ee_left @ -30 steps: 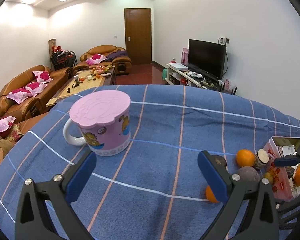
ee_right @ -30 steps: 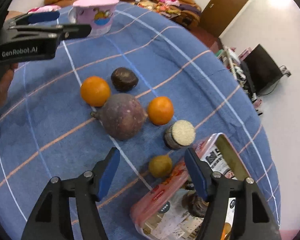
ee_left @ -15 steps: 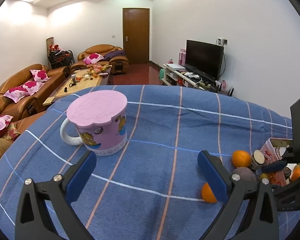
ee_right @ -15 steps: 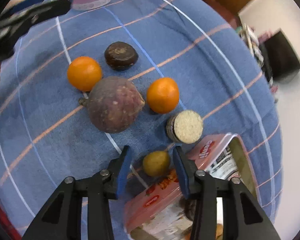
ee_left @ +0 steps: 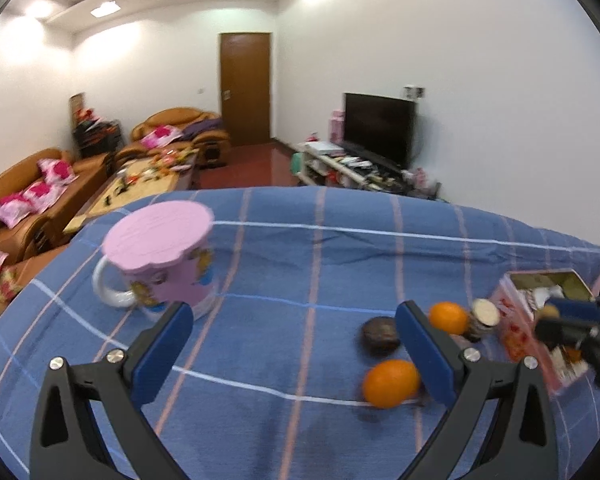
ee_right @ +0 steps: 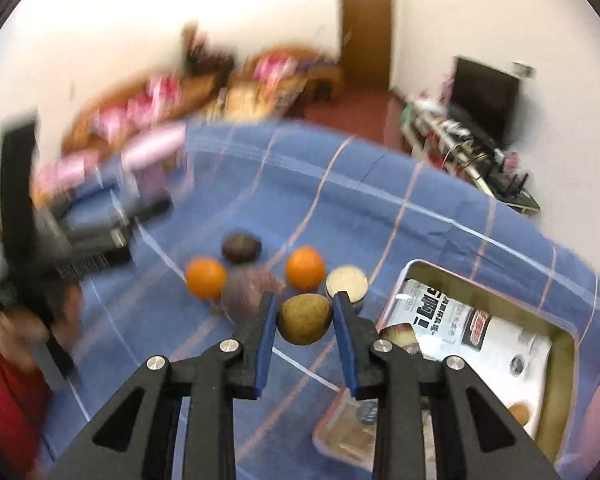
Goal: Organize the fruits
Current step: 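Grasp the small olive-green fruit beside the tin with the right gripper, then grasp the large purple fruit with the left gripper while the right lifts the green fruit over the tin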
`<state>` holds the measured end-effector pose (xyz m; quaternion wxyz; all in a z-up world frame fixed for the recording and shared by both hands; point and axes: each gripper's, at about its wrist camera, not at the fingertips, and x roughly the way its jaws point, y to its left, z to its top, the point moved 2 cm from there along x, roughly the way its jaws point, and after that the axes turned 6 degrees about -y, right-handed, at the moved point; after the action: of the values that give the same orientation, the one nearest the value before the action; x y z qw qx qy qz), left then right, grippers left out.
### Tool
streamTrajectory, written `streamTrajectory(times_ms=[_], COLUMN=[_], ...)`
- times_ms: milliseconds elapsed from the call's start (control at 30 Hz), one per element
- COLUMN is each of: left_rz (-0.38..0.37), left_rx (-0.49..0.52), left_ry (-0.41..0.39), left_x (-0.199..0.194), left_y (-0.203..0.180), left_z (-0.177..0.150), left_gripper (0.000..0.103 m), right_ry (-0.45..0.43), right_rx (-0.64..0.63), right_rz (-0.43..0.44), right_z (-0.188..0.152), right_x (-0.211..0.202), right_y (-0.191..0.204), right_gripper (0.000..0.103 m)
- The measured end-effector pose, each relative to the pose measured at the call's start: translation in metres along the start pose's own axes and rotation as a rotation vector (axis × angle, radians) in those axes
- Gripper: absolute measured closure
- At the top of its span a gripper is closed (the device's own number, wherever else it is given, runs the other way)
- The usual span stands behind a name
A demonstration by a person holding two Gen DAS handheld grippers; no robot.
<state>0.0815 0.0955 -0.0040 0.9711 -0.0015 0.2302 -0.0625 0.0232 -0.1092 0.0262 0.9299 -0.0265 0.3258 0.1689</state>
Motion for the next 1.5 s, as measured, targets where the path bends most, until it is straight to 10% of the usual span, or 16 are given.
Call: streamTrajectory(times_ms=[233,600,833,1167,1500], left_rz=[-0.208,-0.224,-0.212,-0.120,-0.054], left_rx=[0.153,0.294,0.297,0.116,0.045], left_ry=[0.007,0.239,0.245,0.017,-0.044], left_x=[-0.001,0.036,0.036,-0.005,-0.018], left_y=[-0.060,-0.113,-0.115,-0.097,-0.121], left_z=[-0.011,-0.037,-0.037,-0.020,-0.017], left_gripper=[0.000,0.032,0.050,0.050,0.050], right_ry=[-0.276,-0.356,-0.344,-0.396,-0.440], right_rx=[0.192,0.170,0.179,0.165,0.144], right_rz=[-0.060,-0.122,-0.125,-0.140,-0.208], right_z=[-0.020,-0.027,-0.031,-0.033,-0.031], right_x=[-0.037,-0.057,-0.057,-0.068,-0.078], right_y=[-0.016,-0.026,-0.035,-0.028,-0.036], right_gripper=[0.073,0.073,0.073,0.073,0.073])
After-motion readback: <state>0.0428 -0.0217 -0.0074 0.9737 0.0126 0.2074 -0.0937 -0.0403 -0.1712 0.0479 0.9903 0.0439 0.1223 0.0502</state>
